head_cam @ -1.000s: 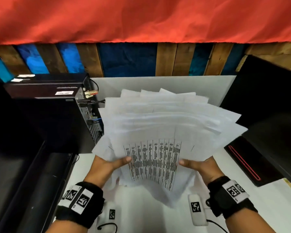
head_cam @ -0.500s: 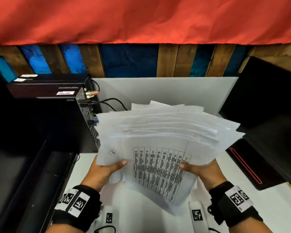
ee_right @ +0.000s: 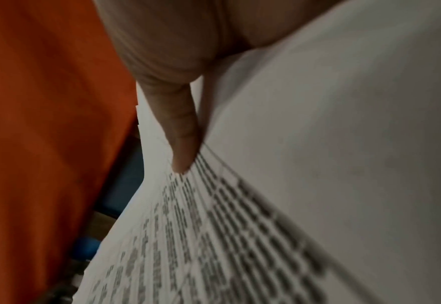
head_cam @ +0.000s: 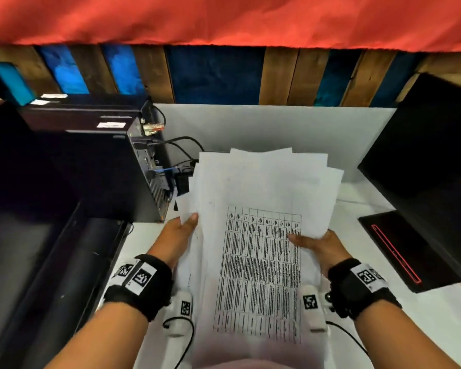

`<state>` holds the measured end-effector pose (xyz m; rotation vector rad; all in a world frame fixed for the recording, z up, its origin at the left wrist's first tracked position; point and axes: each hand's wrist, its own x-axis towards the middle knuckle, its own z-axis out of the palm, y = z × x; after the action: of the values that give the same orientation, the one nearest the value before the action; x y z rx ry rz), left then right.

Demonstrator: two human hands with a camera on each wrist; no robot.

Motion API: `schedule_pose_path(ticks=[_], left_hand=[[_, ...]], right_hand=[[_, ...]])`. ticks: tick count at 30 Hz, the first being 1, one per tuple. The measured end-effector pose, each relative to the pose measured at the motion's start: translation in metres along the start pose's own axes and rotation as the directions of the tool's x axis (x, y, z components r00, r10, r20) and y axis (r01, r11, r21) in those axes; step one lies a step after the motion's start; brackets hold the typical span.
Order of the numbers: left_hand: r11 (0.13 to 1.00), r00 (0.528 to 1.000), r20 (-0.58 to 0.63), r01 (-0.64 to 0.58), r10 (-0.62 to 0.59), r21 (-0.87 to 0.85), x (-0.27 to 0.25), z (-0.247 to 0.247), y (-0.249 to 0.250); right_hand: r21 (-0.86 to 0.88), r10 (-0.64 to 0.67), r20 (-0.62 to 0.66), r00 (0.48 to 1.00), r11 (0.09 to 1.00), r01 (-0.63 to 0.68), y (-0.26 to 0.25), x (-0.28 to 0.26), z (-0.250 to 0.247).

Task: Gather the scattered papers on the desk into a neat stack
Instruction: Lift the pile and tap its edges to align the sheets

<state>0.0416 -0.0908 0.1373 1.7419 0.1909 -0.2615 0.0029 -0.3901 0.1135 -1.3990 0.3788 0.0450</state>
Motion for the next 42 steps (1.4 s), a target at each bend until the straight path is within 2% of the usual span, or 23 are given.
schedule_pose_path(ticks=[2, 4, 6, 10, 12, 13, 15, 18, 21, 25, 28, 32, 36, 38, 39, 40, 41, 42], left_hand=[[0.979, 0.991, -0.004, 0.131, -0.132, 0.156, 0.015, 0.012, -0.041], [0.919, 0.964, 0.003, 0.253, -0.266, 0.301, 0.023, 0.022, -0.082], [0.879, 0.944, -0.012, 0.313, -0.331, 0.361, 0.022, 0.028, -0.113], [0.92, 0.96, -0.117, 0.277, -0.253, 0.279, 0.006, 0.04, -0.127], [0.92, 0.948, -0.152, 0.309, -0.279, 0.239, 0.002, 0.043, -0.132], [0.915, 0.941, -0.165, 0.327, -0.294, 0.235, 0.002, 0.042, -0.136], [0.916, 0.936, -0.192, 0.335, -0.295, 0.223, 0.002, 0.04, -0.142], [0.954, 0.939, -0.26, 0.267, -0.226, 0.139, 0.005, 0.037, -0.137], [0.974, 0.936, -0.31, 0.206, -0.167, 0.096, 0.003, 0.03, -0.124], [0.948, 0.928, -0.363, 0.189, -0.087, 0.257, 0.0, 0.014, -0.112], [0.919, 0.908, -0.414, 0.105, 0.068, 0.379, -0.001, 0.003, -0.084], [0.829, 0.848, -0.398, -0.081, 0.349, 0.553, -0.004, -0.023, -0.021], [0.733, 0.718, -0.35, -0.321, 0.601, 0.6, -0.032, -0.037, 0.07], [0.717, 0.651, -0.37, -0.41, 0.663, 0.563, -0.043, -0.039, 0.104], [0.721, 0.631, -0.388, -0.438, 0.672, 0.537, -0.043, -0.039, 0.114], [0.729, 0.626, -0.4, -0.452, 0.67, 0.513, -0.039, -0.038, 0.116], [0.745, 0.641, -0.403, -0.454, 0.654, 0.488, -0.034, -0.034, 0.116], [0.777, 0.675, -0.406, -0.436, 0.616, 0.454, -0.025, -0.03, 0.108]], right_hand=[[-0.104, 0.13, -0.056, 0.99, 0.985, -0.136, 0.036, 0.009, -0.002], [-0.212, 0.222, -0.135, 0.966, 0.946, -0.247, 0.067, 0.009, -0.003], [-0.246, 0.28, -0.176, 0.944, 0.915, -0.318, 0.094, 0.006, -0.01], [-0.173, 0.465, -0.121, 0.877, 0.86, -0.48, 0.129, 0.002, -0.032], [-0.193, 0.527, -0.07, 0.847, 0.826, -0.53, 0.128, -0.004, -0.033], [-0.185, 0.532, -0.069, 0.844, 0.825, -0.535, 0.126, -0.008, -0.032], [-0.142, 0.49, -0.055, 0.87, 0.858, -0.493, 0.122, -0.013, -0.031], [-0.125, 0.414, -0.086, 0.906, 0.898, -0.422, 0.125, -0.014, -0.03], [-0.03, 0.419, -0.089, 0.904, 0.906, -0.422, 0.125, -0.014, -0.031], [-0.009, 0.378, -0.133, 0.916, 0.924, -0.383, 0.125, -0.013, -0.034], [-0.022, 0.34, -0.155, 0.928, 0.938, -0.347, 0.141, -0.003, -0.041], [-0.052, 0.365, -0.148, 0.919, 0.925, -0.376, 0.129, -0.007, -0.036], [-0.117, 0.399, -0.182, 0.899, 0.899, -0.423, 0.132, -0.003, -0.039], [-0.113, 0.427, -0.186, 0.885, 0.885, -0.451, 0.137, -0.001, -0.041], [-0.106, 0.429, -0.188, 0.883, 0.885, -0.453, 0.138, -0.001, -0.041], [-0.116, 0.432, -0.189, 0.882, 0.882, -0.457, 0.135, -0.002, -0.04], [-0.132, 0.432, -0.18, 0.884, 0.88, -0.457, 0.129, -0.005, -0.039], [-0.145, 0.433, -0.174, 0.884, 0.877, -0.458, 0.124, -0.007, -0.037]])
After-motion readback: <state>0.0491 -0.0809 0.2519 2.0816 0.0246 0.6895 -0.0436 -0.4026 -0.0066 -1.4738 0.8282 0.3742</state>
